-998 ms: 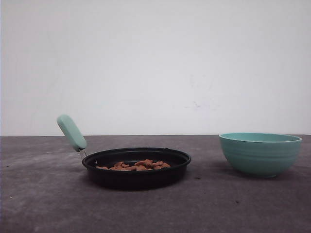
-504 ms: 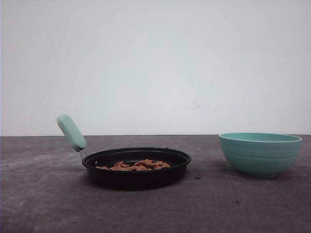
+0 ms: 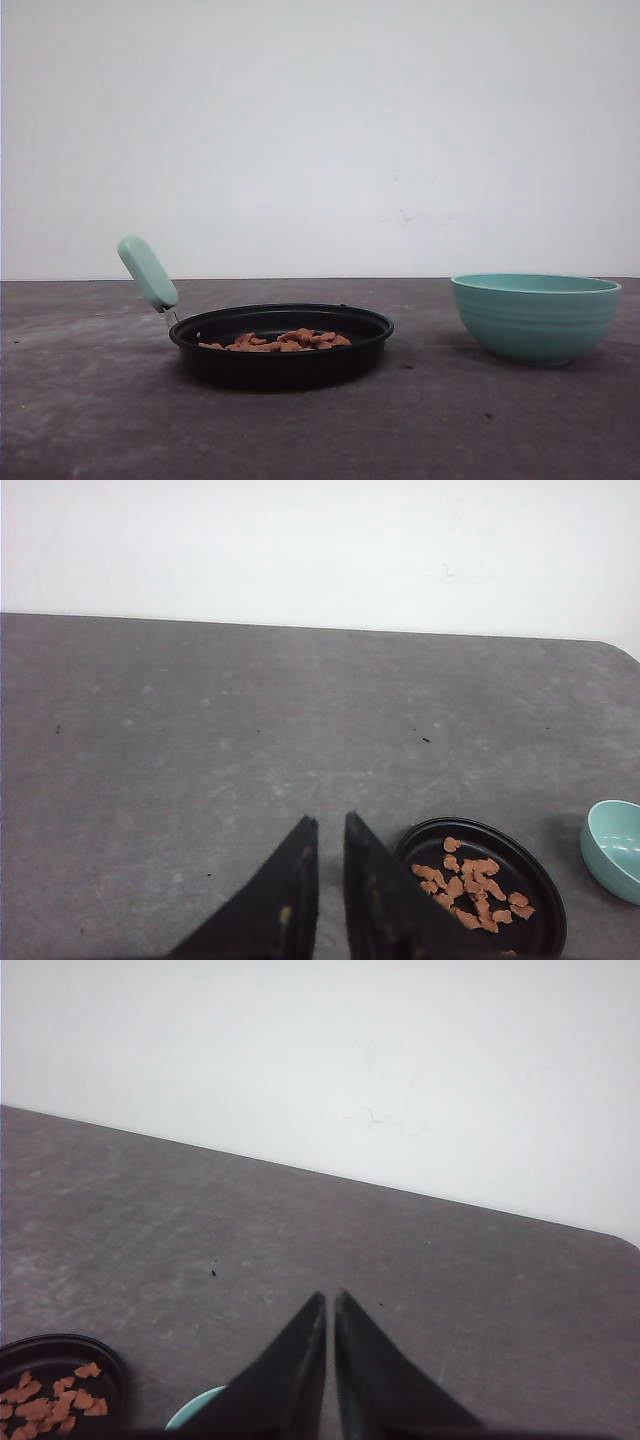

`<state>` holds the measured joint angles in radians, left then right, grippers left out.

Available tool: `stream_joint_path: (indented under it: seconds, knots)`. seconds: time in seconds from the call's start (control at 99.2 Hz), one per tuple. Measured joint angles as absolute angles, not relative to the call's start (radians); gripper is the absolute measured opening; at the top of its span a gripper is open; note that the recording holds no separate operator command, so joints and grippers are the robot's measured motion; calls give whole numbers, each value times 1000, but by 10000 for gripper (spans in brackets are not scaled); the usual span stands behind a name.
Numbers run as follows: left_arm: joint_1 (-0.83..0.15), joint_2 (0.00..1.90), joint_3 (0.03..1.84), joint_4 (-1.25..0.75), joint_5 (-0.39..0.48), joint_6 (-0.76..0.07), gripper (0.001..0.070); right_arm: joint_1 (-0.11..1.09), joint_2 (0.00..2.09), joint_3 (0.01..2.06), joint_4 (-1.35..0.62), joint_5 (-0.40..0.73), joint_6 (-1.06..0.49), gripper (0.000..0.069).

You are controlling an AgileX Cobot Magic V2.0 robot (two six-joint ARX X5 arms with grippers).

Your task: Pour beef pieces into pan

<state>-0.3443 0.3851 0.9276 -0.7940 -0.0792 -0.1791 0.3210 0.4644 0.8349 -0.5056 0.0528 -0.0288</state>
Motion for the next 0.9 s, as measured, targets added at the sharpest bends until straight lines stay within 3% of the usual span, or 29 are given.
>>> stream_joint_path:
  seconds: [0.232,0.474,0.656,0.807,0.898]
  knots:
    - [-344,385,928,-794,-79,-179,20,321,464,835,-506,70,-30,14]
    - [-344,385,928,-794,-79,-179,20,320,400,834,-494,455,-31,14]
    - [-344,385,928,-794,-79,-179,20,295,259,752,-277,580,-31,14]
    - [-344,385,928,-794,-79,-179,20,281,180,564,3,579,-31,14]
    - [-344,385,928,-794,-79,-179,20,281,174,527,72,578,-31,14]
